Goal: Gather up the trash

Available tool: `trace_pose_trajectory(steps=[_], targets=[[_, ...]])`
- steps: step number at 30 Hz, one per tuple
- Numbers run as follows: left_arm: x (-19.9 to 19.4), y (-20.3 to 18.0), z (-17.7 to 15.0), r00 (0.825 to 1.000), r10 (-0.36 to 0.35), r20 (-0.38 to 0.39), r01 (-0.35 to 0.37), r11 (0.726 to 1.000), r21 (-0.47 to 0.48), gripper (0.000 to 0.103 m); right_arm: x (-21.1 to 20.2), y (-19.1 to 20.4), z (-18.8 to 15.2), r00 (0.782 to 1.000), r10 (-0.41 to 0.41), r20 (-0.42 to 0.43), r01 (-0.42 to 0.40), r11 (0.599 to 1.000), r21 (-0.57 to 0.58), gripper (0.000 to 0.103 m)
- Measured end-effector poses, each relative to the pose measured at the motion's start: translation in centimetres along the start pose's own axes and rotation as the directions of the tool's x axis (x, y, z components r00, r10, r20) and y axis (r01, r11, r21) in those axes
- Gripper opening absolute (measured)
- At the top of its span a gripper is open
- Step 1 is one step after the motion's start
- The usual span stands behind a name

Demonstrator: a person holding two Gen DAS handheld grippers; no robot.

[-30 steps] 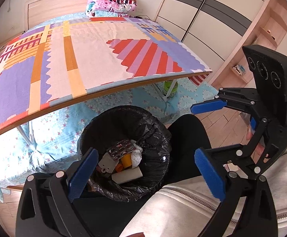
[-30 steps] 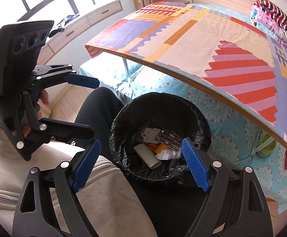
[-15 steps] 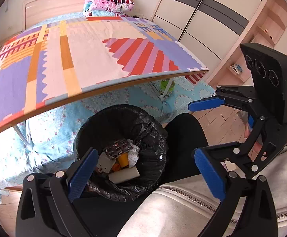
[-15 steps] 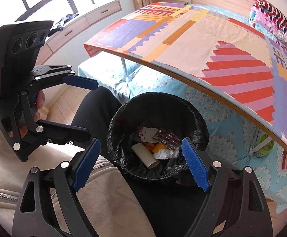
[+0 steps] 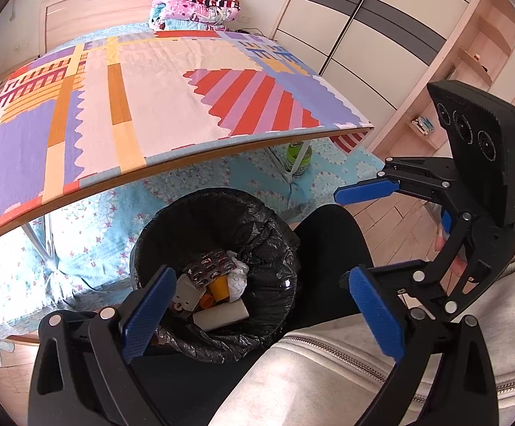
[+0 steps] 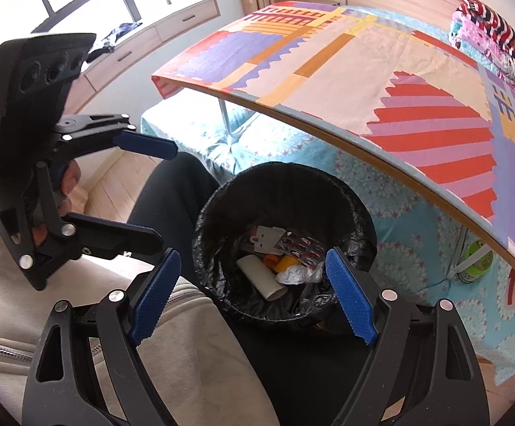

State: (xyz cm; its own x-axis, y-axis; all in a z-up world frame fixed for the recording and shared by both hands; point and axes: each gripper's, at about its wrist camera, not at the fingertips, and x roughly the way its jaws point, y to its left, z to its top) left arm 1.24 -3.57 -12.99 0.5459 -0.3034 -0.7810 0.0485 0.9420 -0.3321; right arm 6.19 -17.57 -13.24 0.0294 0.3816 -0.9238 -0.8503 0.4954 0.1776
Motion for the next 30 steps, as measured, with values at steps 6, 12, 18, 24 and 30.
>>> trace_pose_trajectory(steps=[6,12,18,24,30], targets=[[-0.04,-0.17,-0.02,1.0,-0.002,0.006,0.002,1.0,0.009,0.095,-0.17,0.03,-0.05,1.0,-0.006,0.003,0.006,1.0,0.0,0.084],[-0.04,-0.03,0.05,1.0,0.004,0.006,-0.004,1.0,0.005,0.095,-0.28,0.04,-0.2,1.0,-0.007,0.003,0.007,1.0,0.001,0.084],[-0.06,-0.23,0.12,1.0,0.005,0.006,-0.005,1.0,0.009,0.095,-0.4,0.16,-0.24,1.0,-0.01,0.01,0.01,1.0,-0.004,0.084],[-0.13,-0.15,0.11,1.0,0.004,0.007,-0.004,1.0,0.007,0.095,-0.35,0.35,-0.23,1.0,-0.011,0.007,0.011,1.0,-0.013,0.084],[-0.11,-0.15,0.1,1.0,0.006,0.008,-0.006,1.0,0.007,0.095,-0.49,0.46,-0.13,1.0,-0.01,0.011,0.01,1.0,-0.014,0.084]])
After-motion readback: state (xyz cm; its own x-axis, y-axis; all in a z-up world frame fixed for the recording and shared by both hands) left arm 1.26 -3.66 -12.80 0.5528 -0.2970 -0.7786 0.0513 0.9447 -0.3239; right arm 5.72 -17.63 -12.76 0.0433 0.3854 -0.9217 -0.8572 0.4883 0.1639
